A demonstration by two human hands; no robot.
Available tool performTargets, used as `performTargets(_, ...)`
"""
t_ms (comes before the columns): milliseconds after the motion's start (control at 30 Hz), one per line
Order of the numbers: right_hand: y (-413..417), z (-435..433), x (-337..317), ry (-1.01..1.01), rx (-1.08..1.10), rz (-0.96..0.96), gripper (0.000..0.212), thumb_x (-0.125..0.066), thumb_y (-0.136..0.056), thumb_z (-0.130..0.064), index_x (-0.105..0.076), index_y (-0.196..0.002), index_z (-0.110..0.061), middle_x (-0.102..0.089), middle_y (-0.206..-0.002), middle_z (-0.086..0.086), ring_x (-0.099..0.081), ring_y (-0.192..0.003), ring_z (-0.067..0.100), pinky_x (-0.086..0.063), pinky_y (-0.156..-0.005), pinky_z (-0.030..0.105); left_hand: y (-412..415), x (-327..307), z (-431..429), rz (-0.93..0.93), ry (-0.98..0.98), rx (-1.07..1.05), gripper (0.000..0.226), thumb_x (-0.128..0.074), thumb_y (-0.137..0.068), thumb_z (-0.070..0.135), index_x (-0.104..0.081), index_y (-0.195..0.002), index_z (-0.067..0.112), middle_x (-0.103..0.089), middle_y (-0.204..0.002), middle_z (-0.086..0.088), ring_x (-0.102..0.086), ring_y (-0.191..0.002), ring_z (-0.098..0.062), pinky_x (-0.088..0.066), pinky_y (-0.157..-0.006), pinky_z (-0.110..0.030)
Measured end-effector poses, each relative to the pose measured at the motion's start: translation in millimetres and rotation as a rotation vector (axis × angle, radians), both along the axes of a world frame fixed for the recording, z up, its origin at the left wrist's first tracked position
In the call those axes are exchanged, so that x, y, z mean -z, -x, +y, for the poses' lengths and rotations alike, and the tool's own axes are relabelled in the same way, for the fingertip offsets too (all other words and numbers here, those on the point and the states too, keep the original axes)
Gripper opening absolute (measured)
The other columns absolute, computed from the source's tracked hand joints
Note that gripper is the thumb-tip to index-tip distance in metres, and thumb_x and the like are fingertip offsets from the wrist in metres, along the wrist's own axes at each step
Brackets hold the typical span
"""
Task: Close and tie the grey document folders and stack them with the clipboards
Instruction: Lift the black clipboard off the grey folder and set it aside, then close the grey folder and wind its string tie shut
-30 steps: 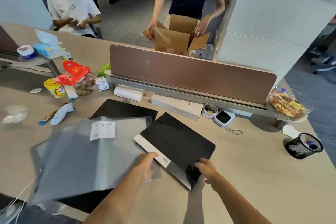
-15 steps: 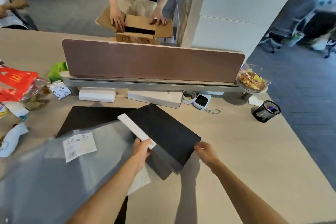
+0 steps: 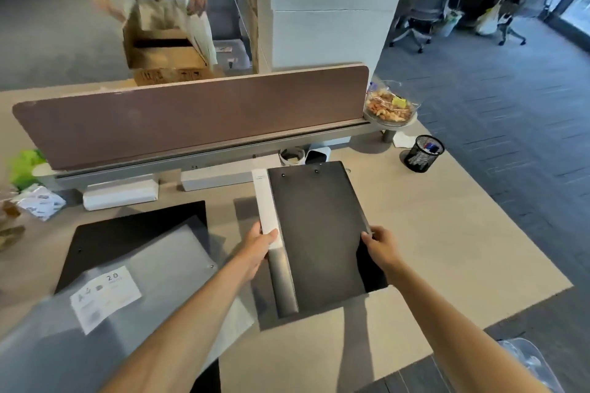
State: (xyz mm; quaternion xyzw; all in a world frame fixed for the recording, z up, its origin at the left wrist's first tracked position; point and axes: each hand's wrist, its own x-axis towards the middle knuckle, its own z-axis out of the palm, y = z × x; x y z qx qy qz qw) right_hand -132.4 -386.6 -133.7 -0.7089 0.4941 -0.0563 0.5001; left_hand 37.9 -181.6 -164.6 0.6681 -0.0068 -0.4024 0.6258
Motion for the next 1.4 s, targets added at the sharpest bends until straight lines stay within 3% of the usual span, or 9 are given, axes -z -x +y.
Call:
performTargets(100,10,-26,10,-0.009,0.068,0.003,0.026,-0.049,-0.093,-0.008,-0.052,-0.119,-0.009,-0.065,-0.099,0.010,-0.063,-0.087,0.026,-0.052,-0.079,0.038,10,16,-34,-0.071,-0.121,-0.001,0.034,-0.055,-0.092,0.008,-0.053,-0.124,0.021,-0.066,-0.119,-0.002,-0.062,-0.105,-0.023,-0.051,-0.075,-0.032)
performTargets(300,19,-85,30,0.058,-0.018,0.081,0.033,-0.042,-0.088,0.005,-0.056,-0.117,-0.003,-0.060,-0.097,0.005,-0.055,-0.090,0.020,-0.040,-0.077,0.027,36,38,-97,-0.207,-0.389,0.083,0.058,-0.047,-0.089,0.010,-0.036,-0.143,0.029,-0.044,-0.148,0.002,-0.044,-0.134,-0.028,-0.037,-0.112,-0.046)
performTargets(467,18,-110,42,0.198,-0.241,0.246,0.034,-0.054,-0.088,-0.017,-0.061,-0.120,-0.007,-0.060,-0.123,0.013,-0.055,-0.115,0.031,-0.044,-0.099,0.036,49,51,-111,-0.229,-0.453,0.130,0.057,-0.046,-0.084,0.015,-0.045,-0.141,0.026,-0.047,-0.149,0.001,-0.047,-0.133,-0.019,-0.037,-0.113,-0.040)
performTargets(600,-4,-93,37,0.220,-0.441,0.188,0.030,-0.055,-0.092,-0.023,-0.063,-0.118,-0.011,-0.060,-0.125,0.009,-0.056,-0.115,0.024,-0.043,-0.100,0.032,54,31,-97,-0.304,-0.509,0.122,0.049,-0.043,-0.086,0.015,-0.052,-0.134,0.025,-0.054,-0.139,0.004,-0.052,-0.127,-0.017,-0.041,-0.108,-0.036)
performTargets(800,-49,-35,31,0.184,-0.694,0.110,0.029,-0.053,-0.094,-0.021,-0.061,-0.120,-0.013,-0.054,-0.131,0.008,-0.056,-0.114,0.022,-0.044,-0.097,0.029,50,26,-28,-0.399,-0.580,0.052,0.044,-0.043,-0.086,0.016,-0.060,-0.118,0.042,-0.058,-0.133,0.007,-0.058,-0.118,-0.009,-0.048,-0.101,-0.036)
performTargets(1067,-96,87,31,0.125,-1.018,0.055,0.024,-0.054,-0.090,-0.017,-0.070,-0.107,-0.009,-0.066,-0.115,0.006,-0.061,-0.105,0.025,-0.046,-0.085,0.027,64,-7,104,-0.432,-0.708,-0.091,0.042,-0.052,-0.088,0.000,-0.059,-0.129,0.012,-0.053,-0.135,-0.005,-0.053,-0.125,-0.020,-0.036,-0.108,-0.024)
performTargets(1200,-109,147,30,0.011,-0.984,0.113,0.022,-0.053,-0.091,-0.020,-0.064,-0.108,-0.011,-0.064,-0.103,0.004,-0.059,-0.098,0.024,-0.036,-0.076,0.021,69,-2,180,-0.397,-0.772,-0.161,0.046,-0.051,-0.091,0.004,-0.051,-0.135,0.016,-0.046,-0.143,-0.004,-0.044,-0.133,-0.017,-0.029,-0.110,-0.022)
performTargets(1300,-119,179,41,0.014,-0.900,0.173,0.018,-0.048,-0.093,-0.027,-0.049,-0.075,-0.023,-0.052,-0.075,-0.002,-0.050,-0.082,0.022,-0.039,-0.074,0.033,66,2,225,-0.386,-0.812,-0.189,0.048,-0.053,-0.090,0.005,-0.049,-0.137,0.016,-0.043,-0.145,-0.003,-0.040,-0.135,-0.018,-0.027,-0.109,-0.021)
performTargets(1400,-131,200,45,-0.056,-0.793,0.194,0.012,-0.053,-0.090,-0.022,-0.056,-0.101,-0.017,-0.063,-0.104,0.012,-0.058,-0.100,0.031,-0.045,-0.086,0.038,57,7,257,-0.419,-0.837,-0.184,0.050,-0.057,-0.087,0.007,-0.050,-0.136,0.015,-0.040,-0.147,-0.004,-0.037,-0.137,-0.019,-0.025,-0.110,-0.020)
